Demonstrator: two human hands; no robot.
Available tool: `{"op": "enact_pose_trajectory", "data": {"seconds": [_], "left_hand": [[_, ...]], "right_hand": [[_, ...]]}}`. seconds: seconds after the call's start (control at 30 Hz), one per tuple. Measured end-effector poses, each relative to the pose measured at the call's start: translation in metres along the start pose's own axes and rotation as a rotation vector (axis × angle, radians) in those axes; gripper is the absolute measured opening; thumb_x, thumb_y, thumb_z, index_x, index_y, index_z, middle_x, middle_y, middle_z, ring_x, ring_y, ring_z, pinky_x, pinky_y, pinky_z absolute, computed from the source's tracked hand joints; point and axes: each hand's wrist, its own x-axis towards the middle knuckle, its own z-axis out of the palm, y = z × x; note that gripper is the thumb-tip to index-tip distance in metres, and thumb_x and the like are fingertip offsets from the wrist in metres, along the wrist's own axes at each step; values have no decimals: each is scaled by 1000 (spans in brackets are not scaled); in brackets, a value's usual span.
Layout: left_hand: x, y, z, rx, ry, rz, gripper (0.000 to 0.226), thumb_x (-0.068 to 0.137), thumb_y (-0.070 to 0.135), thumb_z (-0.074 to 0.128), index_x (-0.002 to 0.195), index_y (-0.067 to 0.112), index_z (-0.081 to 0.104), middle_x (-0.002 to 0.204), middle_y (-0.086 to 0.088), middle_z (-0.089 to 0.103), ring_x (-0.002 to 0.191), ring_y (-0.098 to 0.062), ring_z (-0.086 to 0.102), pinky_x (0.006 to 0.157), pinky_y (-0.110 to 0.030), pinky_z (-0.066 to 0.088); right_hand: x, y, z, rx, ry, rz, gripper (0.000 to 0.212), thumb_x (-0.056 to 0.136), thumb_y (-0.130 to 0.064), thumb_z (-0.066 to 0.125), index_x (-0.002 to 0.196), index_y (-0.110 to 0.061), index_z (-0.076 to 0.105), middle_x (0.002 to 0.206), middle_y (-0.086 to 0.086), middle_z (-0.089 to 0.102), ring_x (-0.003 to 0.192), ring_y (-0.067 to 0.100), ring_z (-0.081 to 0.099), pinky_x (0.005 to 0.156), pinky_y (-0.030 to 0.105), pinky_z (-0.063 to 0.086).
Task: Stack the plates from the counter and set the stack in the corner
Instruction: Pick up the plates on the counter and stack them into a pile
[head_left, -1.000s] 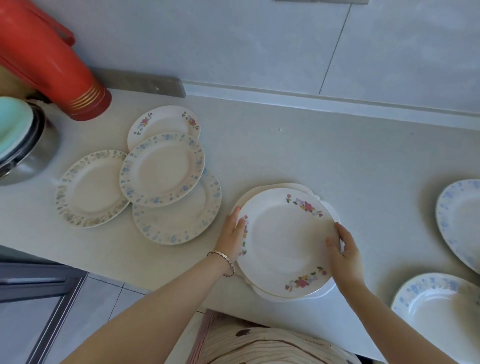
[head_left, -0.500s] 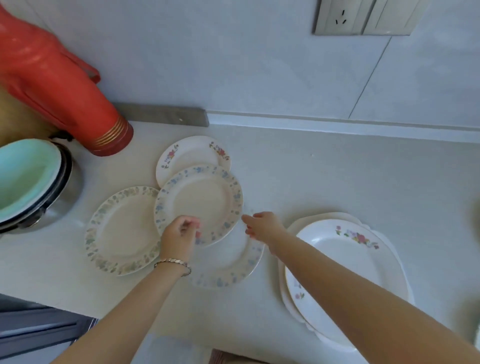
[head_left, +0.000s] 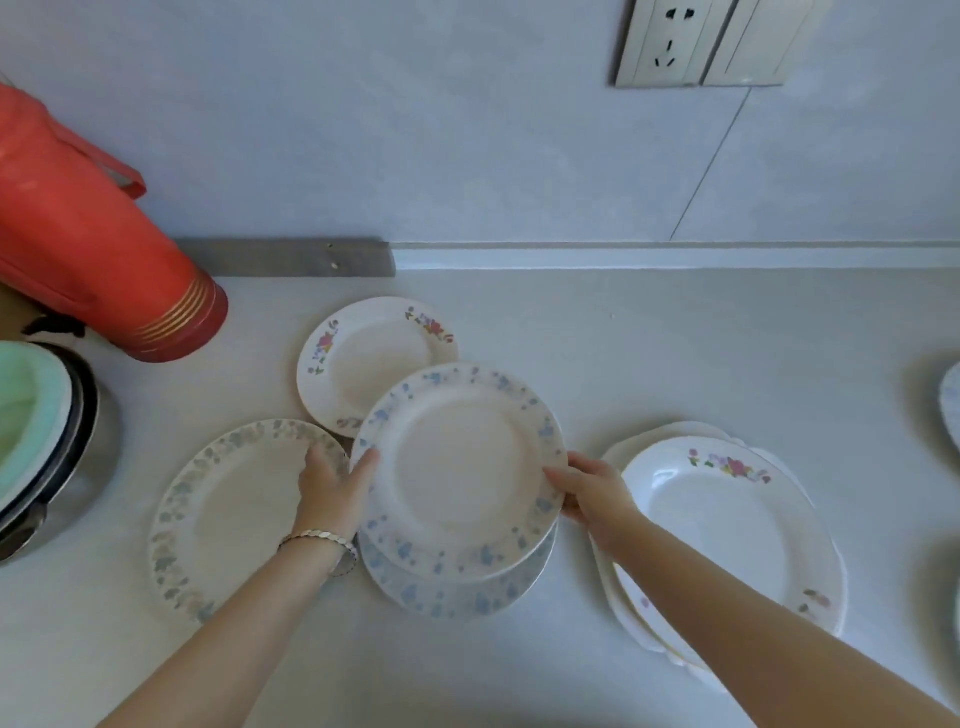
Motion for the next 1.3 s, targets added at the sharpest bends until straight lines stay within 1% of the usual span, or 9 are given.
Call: {"op": "enact_pose_trajectory", "data": {"seconds": [0.1,0.23,0.37,0.57,0.83,0.97,1.07,1.2,1.3], "left_hand": [[-16,12,25,240,-158,65,64,79,49,49,131,11,44,122,-6,58,111,-27,57,91,-34,43],[-39,17,80,506,-334,137,25,95,29,37,102,6,46,81,-6,56,62,-18,54,47,-23,43],[-64,18,144,714,-377,218,26,95,27,34,99,4,45,97,-17,63,74,-31,60,67,-34,51],[-89,22,208,905,-341,320,35,96,24,34,117,-1,47,123,-20,58,113,-34,57,88,-34,44],[-102,11,222,1042,-280,352,33,96,22,32,117,0,44,116,-18,62,107,-34,60,82,-34,46],[-101,8,217,1077,-256,404,33,96,26,31,120,6,41,110,-16,65,100,-34,62,78,-35,46],[-102,4,202,891,-226,325,36,94,30,38,125,11,39,119,-13,57,110,-33,57,85,-34,44],[-96,-9,171,-49,27,-401,42,78,25,61,110,1,49,107,-14,58,88,-29,59,77,-33,49],[-94,-21,141,-353,155,-729,22,87,20,57,79,1,50,80,-13,47,85,-26,47,84,-36,41]], "right_hand": [[-24,-3,-52,24,-49,-41,23,87,0,54,107,-2,66,83,11,73,69,20,69,64,27,57],[-54,-5,-120,-173,152,-172,24,92,-8,51,108,-23,60,78,6,72,66,19,67,67,33,55],[-65,9,-182,-549,377,-227,23,92,-23,48,114,-30,48,81,19,71,76,37,63,75,42,51],[-63,33,-236,-677,417,-154,31,92,-24,48,123,-21,48,57,8,53,50,20,46,57,30,41],[-62,39,-247,-869,399,-211,39,93,-28,44,132,-21,43,61,3,62,64,19,58,61,31,45],[-57,38,-246,-940,404,-195,38,92,-30,44,128,-19,43,84,9,67,81,28,61,69,33,47],[-53,38,-243,-892,409,-168,39,92,-26,48,129,-13,44,102,17,65,93,33,60,77,35,46],[-54,33,-242,-903,437,-122,40,92,-32,48,128,-16,45,101,15,67,91,32,61,74,34,47],[-56,24,-237,-1001,448,-37,39,92,-36,43,126,-17,43,105,14,64,83,28,54,69,32,40]]}}
